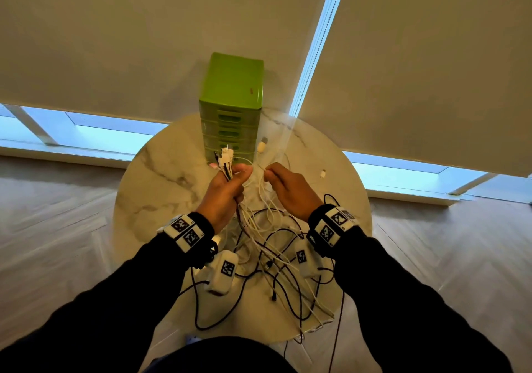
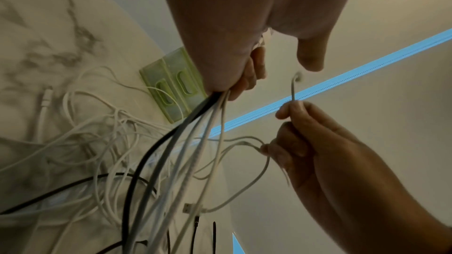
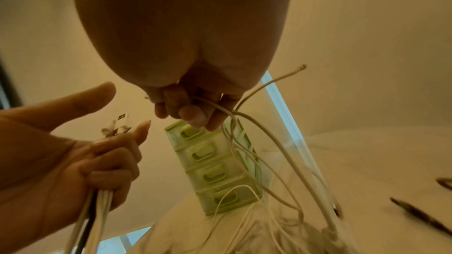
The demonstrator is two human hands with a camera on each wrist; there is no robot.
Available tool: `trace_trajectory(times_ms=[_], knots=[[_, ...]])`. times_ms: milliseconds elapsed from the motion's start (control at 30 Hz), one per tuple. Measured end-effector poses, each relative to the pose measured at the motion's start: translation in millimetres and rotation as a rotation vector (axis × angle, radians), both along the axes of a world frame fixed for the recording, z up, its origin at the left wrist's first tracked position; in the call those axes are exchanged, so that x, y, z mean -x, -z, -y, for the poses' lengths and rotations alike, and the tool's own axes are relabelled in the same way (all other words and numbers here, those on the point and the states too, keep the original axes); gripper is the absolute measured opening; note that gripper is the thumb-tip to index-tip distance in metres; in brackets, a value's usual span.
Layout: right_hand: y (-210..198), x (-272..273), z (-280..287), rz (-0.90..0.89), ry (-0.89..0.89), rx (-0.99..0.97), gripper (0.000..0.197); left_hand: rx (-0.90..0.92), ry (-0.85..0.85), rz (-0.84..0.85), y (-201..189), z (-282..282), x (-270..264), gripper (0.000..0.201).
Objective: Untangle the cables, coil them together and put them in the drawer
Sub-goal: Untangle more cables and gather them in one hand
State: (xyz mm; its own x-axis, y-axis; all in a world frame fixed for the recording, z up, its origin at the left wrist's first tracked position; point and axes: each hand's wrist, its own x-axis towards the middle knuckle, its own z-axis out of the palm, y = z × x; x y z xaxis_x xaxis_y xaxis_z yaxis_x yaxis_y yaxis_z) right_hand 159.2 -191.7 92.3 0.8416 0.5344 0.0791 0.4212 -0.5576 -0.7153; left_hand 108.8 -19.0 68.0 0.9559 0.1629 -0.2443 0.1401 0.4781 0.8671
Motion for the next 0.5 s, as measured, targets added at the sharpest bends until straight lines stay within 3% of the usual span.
trace_trajectory(times_ms=[167, 400, 500], knots=[[2.3, 4.6, -13.9, 0.038, -0.172, 0.151, 0.027, -0.098, 0.047, 0.033, -2.4, 6.3, 1.8, 0.012], [6.5, 4.0, -24.3, -0.046, -0.193, 0.198, 0.026, -0.163, -0.011, -0.040, 4.3, 3.7, -1.2, 0.036], [9.7, -8.7, -20.2, 0.001, -0.202, 0.544, 0.031, -0.191, -0.040, -0.048, 1.4, -0.7, 0.5, 0.037]])
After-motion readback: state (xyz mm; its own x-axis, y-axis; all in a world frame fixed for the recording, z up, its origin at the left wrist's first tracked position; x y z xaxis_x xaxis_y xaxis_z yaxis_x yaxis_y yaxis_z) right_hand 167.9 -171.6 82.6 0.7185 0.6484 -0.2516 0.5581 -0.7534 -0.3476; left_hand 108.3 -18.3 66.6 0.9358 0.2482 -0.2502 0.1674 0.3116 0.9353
